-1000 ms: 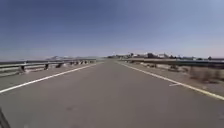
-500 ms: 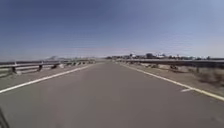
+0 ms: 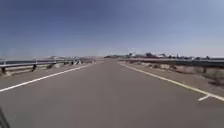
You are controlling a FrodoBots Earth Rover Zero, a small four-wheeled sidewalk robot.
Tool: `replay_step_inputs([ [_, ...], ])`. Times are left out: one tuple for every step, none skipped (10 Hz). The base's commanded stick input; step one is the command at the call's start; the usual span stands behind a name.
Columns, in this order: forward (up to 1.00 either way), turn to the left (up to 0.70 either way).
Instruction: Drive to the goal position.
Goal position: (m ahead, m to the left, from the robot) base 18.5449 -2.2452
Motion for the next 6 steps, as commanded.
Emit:
replay_step_inputs([
  [1.0,0.09],
  [1.0,0.0],
  [1.0,0.0],
  [1.0,0.0],
  [1.0,0.0],
  [1.0,0.0],
])
